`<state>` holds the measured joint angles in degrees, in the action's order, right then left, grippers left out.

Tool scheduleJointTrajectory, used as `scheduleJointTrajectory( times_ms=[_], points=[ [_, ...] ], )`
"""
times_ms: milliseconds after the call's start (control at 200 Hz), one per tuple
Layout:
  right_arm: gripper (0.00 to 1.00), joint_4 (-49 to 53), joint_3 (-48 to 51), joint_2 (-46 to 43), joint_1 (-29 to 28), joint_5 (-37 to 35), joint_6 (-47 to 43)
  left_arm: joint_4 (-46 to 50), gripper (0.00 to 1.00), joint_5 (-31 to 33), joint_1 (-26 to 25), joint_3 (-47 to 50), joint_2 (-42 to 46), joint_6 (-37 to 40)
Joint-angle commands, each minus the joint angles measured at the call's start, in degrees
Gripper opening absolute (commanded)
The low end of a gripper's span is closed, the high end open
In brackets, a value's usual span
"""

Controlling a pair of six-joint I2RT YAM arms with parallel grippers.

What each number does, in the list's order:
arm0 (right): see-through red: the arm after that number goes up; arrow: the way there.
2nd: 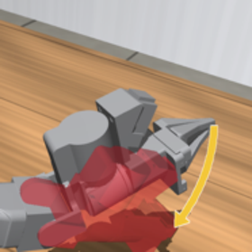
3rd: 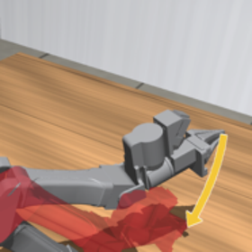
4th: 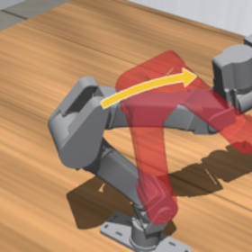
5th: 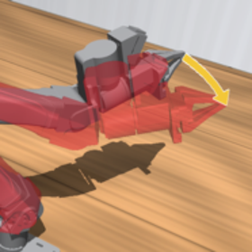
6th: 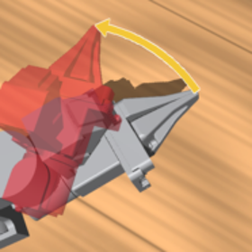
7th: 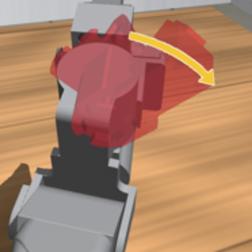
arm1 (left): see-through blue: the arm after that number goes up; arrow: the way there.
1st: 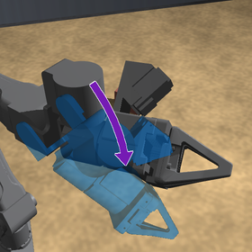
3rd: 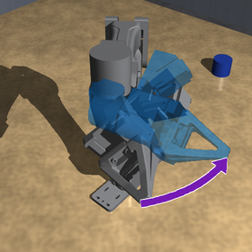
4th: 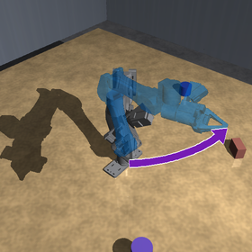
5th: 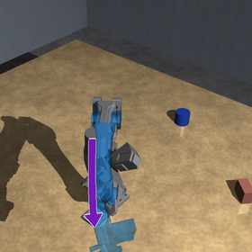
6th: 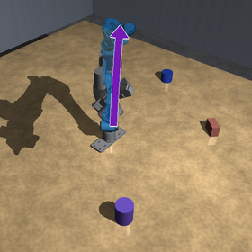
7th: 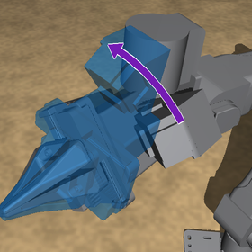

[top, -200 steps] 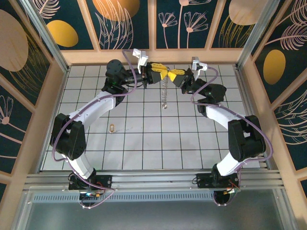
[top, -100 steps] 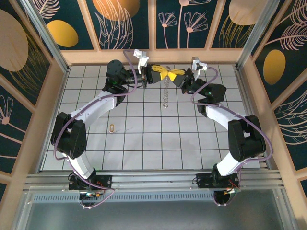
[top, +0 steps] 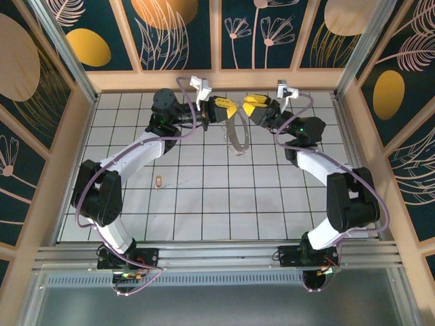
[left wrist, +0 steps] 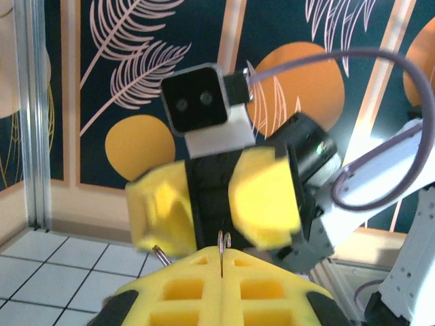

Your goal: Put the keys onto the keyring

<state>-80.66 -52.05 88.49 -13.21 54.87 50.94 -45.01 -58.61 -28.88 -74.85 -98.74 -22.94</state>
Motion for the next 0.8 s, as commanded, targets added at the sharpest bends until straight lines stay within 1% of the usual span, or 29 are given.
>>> scheduleJointTrajectory(
  times_ms=[0, 115, 240, 415, 651, 791],
  points=[
    [0.43, 4.8, 2.2, -6.5, 2.4, -0.6, -3.1, 0.4, 0.00, 0.9, -0.2, 1.0, 3.8, 7.9],
    [0.43, 14.7, 3.5, -11.0, 2.8, -0.3, -8.7, -0.3, 0.00, 1.5, -0.2, 2.8, 5.2, 11.7],
    [0.43, 20.8, 4.5, -13.8, 2.8, 0.2, -12.0, -1.3, 0.00, 2.3, -0.2, 4.8, 6.6, 15.5],
    [0.43, 24.1, 6.0, -15.4, 2.7, 0.8, -13.5, -1.7, 0.00, 3.3, -0.2, 6.2, 7.8, 18.8],
    [0.43, 24.9, 7.8, -15.6, 2.5, 1.2, -13.8, -1.4, 0.00, 4.5, -0.3, 7.1, 8.6, 21.2],
    [0.43, 24.9, 8.5, -15.6, 2.4, 1.2, -13.9, 0.6, 0.00, 5.1, -0.3, 7.0, 9.1, 23.4]
  ],
)
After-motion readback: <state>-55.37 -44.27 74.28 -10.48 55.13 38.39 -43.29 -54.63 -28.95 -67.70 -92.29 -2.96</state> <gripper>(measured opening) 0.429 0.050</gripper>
